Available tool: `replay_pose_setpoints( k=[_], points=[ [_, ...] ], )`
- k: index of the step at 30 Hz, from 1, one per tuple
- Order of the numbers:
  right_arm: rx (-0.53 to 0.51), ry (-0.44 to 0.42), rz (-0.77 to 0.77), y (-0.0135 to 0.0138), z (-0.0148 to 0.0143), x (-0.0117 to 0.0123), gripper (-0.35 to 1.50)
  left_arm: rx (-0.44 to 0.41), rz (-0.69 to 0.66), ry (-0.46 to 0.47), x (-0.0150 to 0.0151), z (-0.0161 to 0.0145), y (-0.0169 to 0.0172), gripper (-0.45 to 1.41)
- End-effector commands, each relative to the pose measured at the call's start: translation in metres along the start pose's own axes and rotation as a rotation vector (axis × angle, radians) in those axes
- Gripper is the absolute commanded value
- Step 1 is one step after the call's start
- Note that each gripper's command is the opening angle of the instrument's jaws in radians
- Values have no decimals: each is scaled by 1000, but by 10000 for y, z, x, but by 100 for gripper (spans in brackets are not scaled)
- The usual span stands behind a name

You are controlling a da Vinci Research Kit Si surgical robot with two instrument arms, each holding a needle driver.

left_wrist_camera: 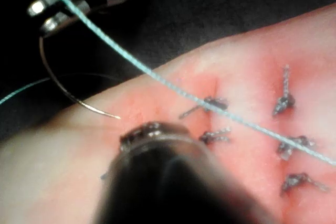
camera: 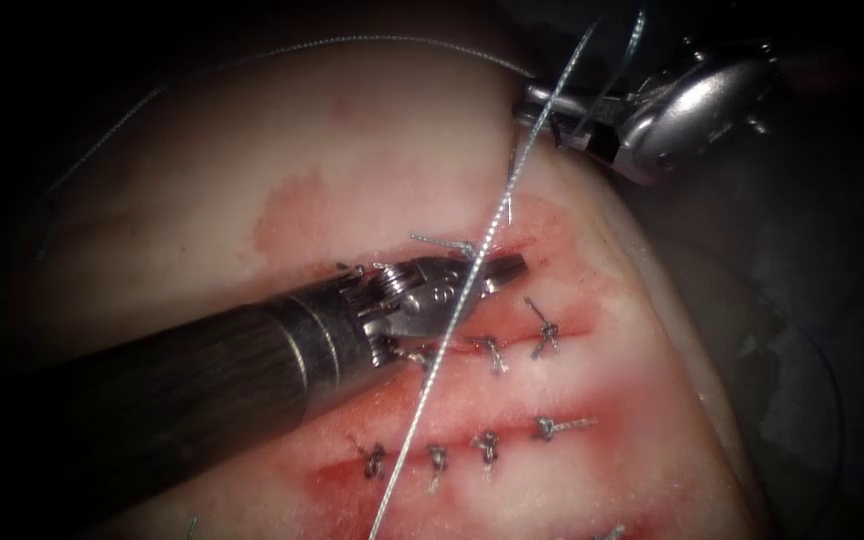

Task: Wound Closure

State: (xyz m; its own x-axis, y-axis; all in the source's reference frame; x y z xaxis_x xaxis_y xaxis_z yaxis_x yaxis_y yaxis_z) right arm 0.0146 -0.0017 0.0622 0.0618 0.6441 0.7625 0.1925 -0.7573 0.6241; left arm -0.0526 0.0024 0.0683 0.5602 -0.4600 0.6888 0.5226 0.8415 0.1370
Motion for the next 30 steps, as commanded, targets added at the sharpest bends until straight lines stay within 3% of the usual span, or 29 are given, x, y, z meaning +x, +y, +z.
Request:
replay_pose_setpoints(
  k=[1,14,30],
  points=[
    [1,-8,-18,0,12,7,-35,-3,1,-5,-9,7,7,-45],
    [-70,-64,-88,14,19,11,-35,-2,-2,-4,-12,5,8,-45],
    [-139,-74,-219,19,12,0,-35,-2,-2,-4,-11,5,9,-45]
  ],
)
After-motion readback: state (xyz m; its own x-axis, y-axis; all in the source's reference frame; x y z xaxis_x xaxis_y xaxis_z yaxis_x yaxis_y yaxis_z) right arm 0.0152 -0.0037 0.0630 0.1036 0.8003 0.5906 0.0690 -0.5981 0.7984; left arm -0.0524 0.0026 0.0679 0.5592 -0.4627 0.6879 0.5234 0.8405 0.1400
